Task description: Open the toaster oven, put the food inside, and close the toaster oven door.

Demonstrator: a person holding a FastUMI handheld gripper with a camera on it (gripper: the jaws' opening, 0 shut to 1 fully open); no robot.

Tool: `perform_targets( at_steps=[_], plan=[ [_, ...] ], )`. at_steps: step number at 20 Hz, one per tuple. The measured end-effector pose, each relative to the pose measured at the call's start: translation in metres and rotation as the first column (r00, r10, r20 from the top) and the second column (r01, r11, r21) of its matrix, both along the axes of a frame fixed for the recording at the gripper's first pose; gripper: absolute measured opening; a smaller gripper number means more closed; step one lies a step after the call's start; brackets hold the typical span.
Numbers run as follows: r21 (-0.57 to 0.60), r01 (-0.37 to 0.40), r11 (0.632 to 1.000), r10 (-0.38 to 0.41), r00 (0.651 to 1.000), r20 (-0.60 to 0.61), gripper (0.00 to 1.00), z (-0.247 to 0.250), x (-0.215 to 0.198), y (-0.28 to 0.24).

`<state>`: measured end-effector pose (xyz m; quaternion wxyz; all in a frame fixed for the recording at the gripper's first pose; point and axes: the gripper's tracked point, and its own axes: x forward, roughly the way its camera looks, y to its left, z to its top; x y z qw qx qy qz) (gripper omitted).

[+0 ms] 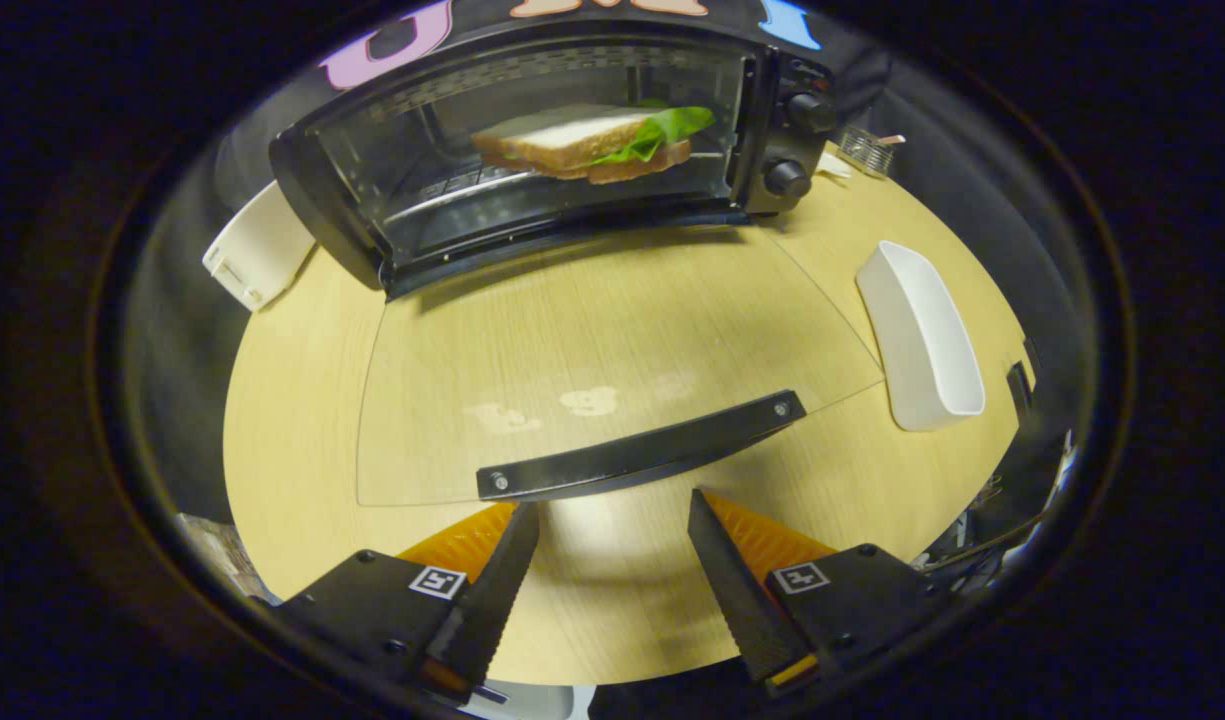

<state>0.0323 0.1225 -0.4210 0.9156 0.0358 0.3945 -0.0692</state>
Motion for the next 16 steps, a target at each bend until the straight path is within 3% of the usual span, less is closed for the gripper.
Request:
perform_targets(
  at_steps=[6, 12, 16],
  plan=[
    [-0.108, -0.098, 0.989, 0.102, 0.994, 0.028, 0.93, 0.009, 0.003, 0.000],
    [-0.085, -0.037, 0.996, 0.051, 0.983, 0.177, 0.94, 0.062, 0.001, -0.002],
    [-0.082, -0.019, 0.996, 0.041, 0.962, 0.271, 0.94, 0.104, 0.033, 0.010]
  ],
)
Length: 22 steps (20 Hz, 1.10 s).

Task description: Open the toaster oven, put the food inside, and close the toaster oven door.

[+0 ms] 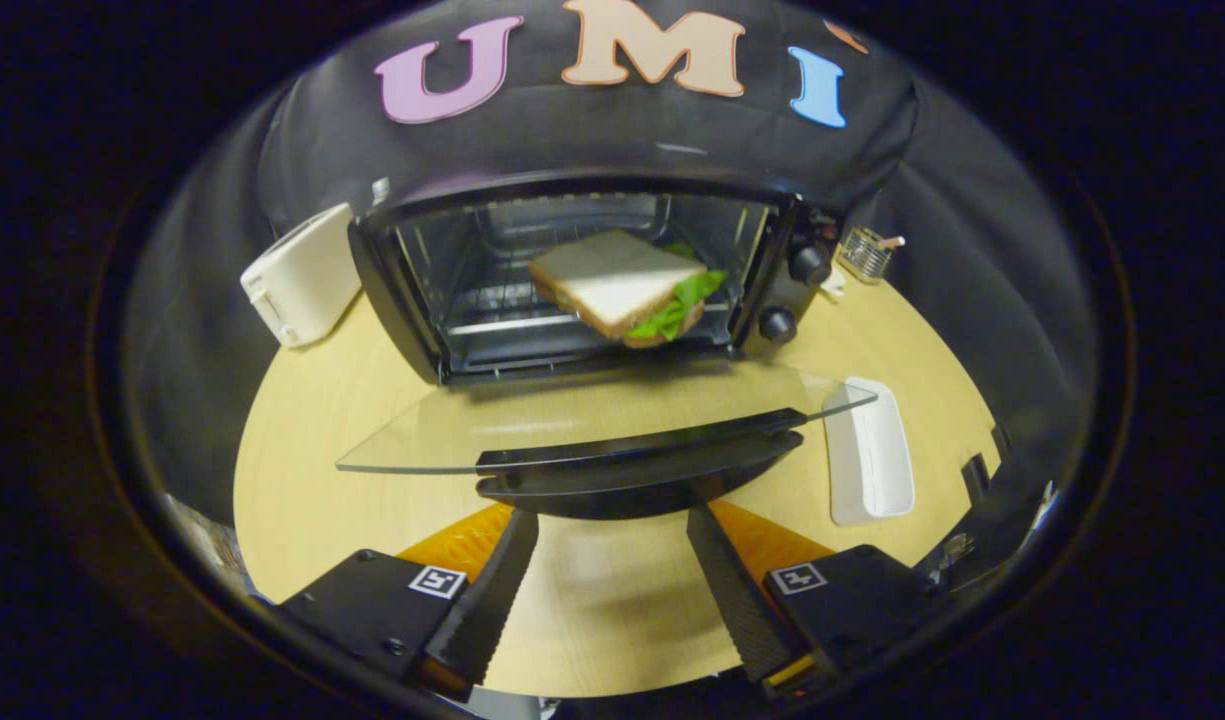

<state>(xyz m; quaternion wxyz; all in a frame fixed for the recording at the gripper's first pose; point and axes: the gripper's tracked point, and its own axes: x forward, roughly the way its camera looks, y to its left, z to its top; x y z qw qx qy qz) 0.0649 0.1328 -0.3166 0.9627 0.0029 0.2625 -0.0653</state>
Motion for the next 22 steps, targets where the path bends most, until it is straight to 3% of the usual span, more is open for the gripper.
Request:
perform_targets(
  at_steps=[10, 22],
  plan=[
    [0.056, 0.021, 0.998, -0.028, 0.992, 0.124, 0.94, 0.057, 0.057, 0.010],
    [-0.009, 0.018, 1.000, -0.017, 0.987, 0.158, 0.94, 0.099, 0.061, 0.022]
  ],
)
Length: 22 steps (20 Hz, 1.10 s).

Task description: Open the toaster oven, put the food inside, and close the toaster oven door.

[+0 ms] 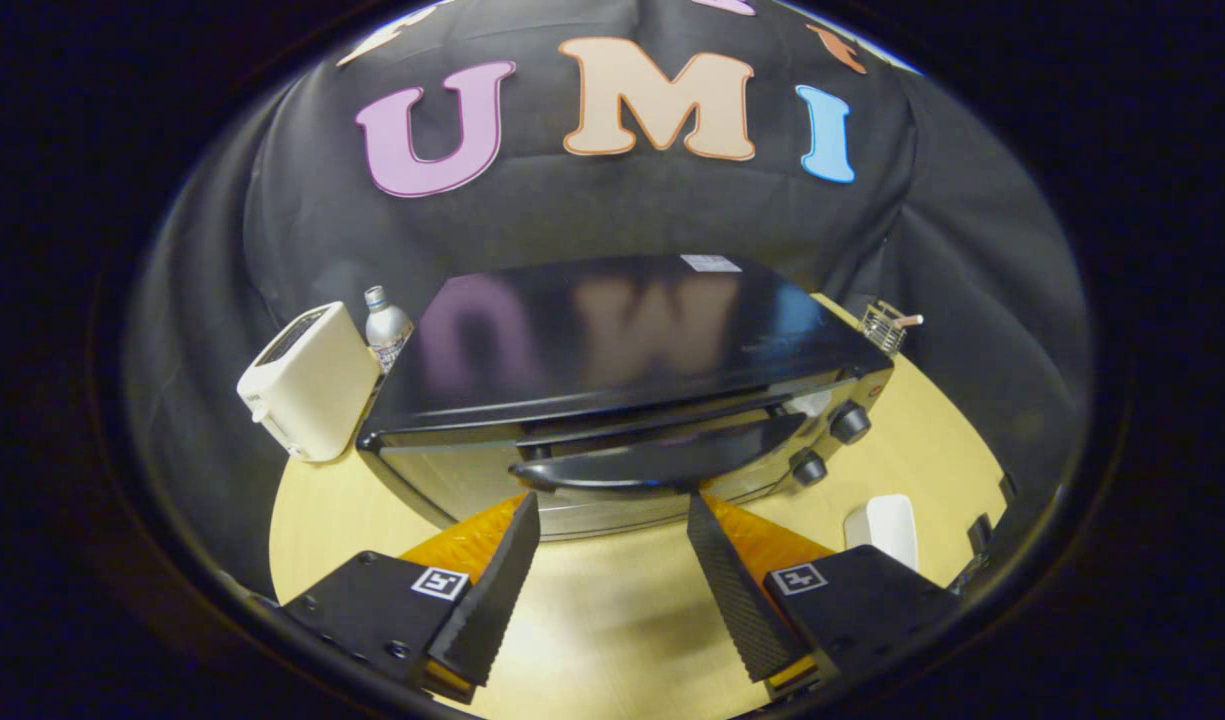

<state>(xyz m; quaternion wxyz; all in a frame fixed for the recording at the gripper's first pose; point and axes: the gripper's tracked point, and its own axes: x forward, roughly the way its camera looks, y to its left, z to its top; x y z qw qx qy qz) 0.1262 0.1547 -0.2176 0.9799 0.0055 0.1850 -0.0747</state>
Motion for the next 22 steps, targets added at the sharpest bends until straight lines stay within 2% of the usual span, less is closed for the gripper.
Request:
perform_targets(
  at_steps=[5, 11, 15, 19, 22],
  plan=[
    [-0.058, 0.032, 0.998, -0.025, 0.993, 0.118, 0.94, 0.069, -0.011, -0.005],
    [-0.047, -0.062, 0.997, 0.072, 0.960, 0.269, 0.94, 0.151, -0.010, 0.015],
    [-0.077, -0.128, 0.989, 0.147, 0.925, 0.351, 0.94, 0.177, -0.013, 0.031],
    [-0.038, -0.149, 0.988, 0.152, 0.909, 0.389, 0.94, 0.189, -0.010, 0.031],
    [-0.036, -0.125, 0.992, 0.128, 0.903, 0.410, 0.94, 0.198, -0.007, 0.014]
  ],
)
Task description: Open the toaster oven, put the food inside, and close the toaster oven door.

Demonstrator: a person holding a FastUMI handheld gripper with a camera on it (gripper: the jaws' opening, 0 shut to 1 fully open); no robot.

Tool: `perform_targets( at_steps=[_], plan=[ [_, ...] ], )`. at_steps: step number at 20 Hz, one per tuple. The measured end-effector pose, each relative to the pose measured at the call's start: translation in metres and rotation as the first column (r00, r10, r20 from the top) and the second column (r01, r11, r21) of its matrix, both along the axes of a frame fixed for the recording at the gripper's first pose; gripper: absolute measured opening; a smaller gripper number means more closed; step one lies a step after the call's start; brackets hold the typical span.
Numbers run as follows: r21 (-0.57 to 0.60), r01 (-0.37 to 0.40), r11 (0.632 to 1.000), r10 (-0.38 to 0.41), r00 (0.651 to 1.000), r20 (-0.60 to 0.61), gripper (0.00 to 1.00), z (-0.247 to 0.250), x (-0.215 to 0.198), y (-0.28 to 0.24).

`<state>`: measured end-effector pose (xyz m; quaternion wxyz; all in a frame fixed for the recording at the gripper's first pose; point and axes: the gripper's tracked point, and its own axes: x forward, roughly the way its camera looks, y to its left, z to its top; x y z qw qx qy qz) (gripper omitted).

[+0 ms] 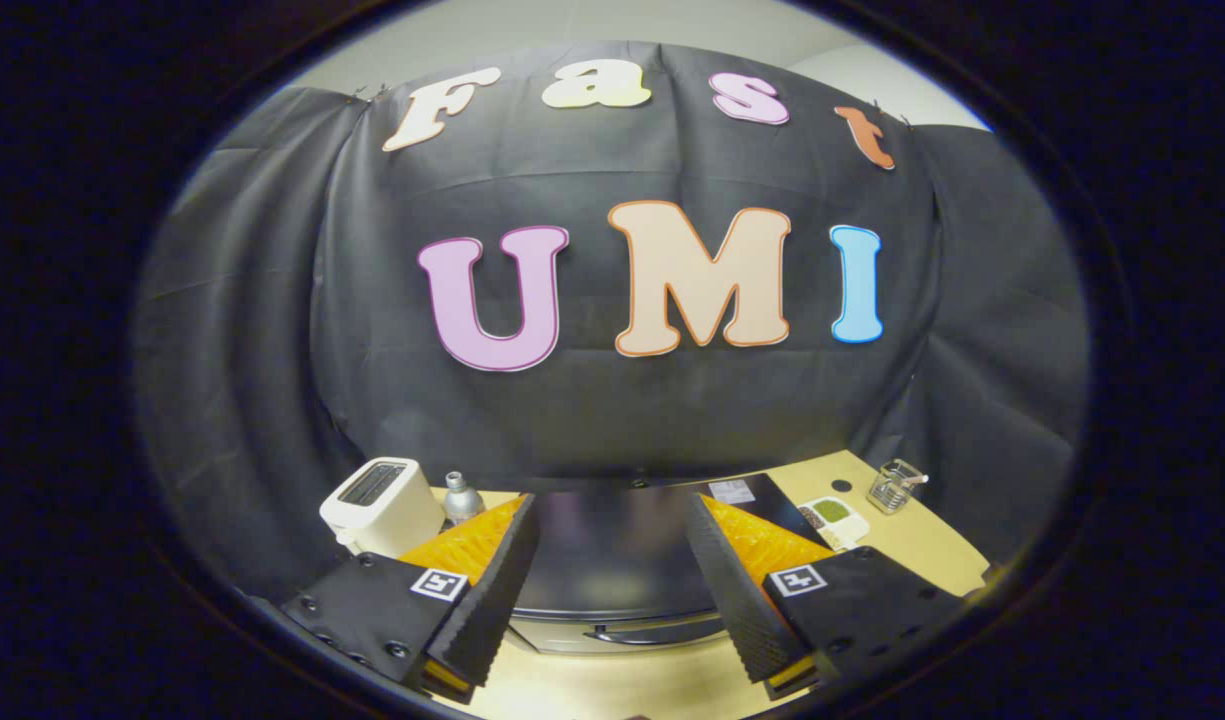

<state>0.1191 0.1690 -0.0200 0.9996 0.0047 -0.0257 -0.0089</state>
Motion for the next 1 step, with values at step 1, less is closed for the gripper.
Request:
perform_targets(
  at_steps=[1],
  plan=[
    [0.001, 0.005, 1.000, -0.005, 1.000, 0.007, 0.95, 0.0031, 0.0028, -0.0078]
  ],
)
